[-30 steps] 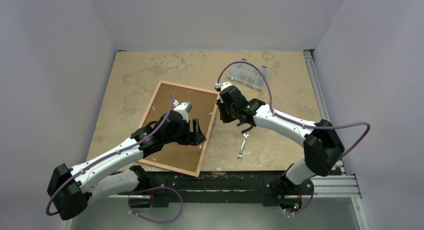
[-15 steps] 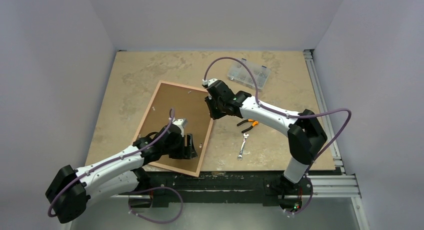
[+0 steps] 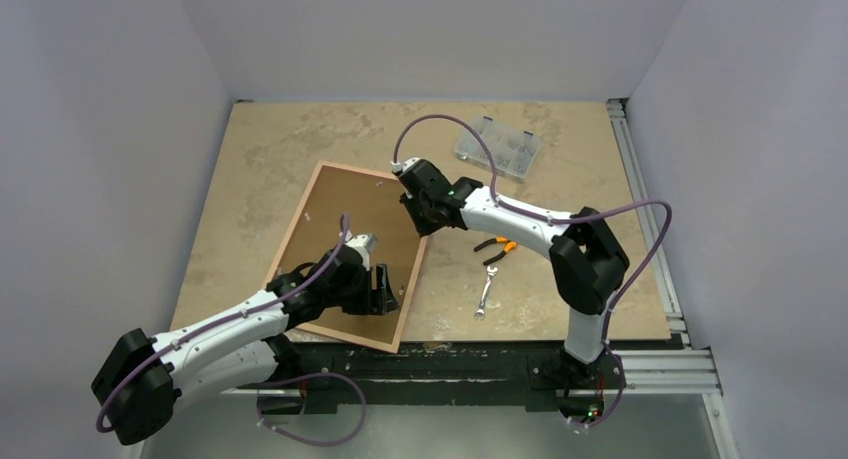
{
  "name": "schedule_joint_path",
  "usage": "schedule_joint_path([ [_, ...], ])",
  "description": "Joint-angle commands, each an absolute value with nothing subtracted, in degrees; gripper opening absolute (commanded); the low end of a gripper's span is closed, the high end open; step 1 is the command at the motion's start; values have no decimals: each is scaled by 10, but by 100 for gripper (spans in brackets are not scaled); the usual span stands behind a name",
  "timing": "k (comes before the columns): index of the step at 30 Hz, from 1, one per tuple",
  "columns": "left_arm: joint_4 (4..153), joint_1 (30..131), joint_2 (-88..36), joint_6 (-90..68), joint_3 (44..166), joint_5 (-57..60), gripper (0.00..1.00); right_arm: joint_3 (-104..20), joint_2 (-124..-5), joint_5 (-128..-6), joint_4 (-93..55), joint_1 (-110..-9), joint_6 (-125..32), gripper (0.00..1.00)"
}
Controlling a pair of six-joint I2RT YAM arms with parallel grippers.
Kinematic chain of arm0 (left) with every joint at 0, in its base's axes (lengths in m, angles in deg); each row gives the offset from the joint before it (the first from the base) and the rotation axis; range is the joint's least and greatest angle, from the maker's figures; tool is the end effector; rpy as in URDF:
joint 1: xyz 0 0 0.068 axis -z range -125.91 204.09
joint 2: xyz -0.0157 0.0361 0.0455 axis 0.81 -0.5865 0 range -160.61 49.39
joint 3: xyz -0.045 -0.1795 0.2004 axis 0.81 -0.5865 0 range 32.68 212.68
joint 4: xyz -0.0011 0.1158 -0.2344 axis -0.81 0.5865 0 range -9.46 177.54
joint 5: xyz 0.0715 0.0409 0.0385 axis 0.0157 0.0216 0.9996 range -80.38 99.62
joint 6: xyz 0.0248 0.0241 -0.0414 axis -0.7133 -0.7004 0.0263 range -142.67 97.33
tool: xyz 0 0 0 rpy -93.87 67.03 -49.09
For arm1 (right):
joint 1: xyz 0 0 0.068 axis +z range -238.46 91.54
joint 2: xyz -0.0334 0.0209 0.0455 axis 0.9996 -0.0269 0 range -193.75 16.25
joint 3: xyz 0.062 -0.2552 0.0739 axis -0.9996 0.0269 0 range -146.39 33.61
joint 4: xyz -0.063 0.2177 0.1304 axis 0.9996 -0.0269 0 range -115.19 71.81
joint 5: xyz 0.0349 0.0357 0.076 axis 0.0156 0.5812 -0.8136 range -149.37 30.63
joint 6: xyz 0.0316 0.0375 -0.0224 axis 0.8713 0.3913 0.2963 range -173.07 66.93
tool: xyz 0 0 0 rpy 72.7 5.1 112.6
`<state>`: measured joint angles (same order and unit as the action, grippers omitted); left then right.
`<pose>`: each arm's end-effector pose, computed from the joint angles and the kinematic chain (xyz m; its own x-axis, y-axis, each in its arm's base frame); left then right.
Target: Take the photo out of the frame
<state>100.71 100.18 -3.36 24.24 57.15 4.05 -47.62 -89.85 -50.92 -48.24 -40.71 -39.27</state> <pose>0.1203 -0.1300 0.1784 -0.9108 -0.1019 -0.4001 0.1413 0.8336 -0.5340 0.2751 0.2952 0.2292 -0.6955 -0.4146 -0.5868 -0.5246 0.8511 0.0204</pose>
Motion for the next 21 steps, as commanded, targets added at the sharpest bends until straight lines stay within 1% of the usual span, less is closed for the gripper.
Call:
schedule_joint_path([
  [1, 983, 998, -22, 240, 565, 36, 65, -500, -912, -440, -496, -406, -409, 0],
  [6, 988, 998, -16, 239, 564, 40, 65, -513, -930, -396, -511, -405, -412, 0],
  [14, 992, 998, -23, 234, 573, 41, 65, -509, -952, -393, -489, -405, -417, 0],
  [21, 1002, 998, -25, 231, 583, 42, 66, -482, -937, -488, -416, -406, -423, 0],
])
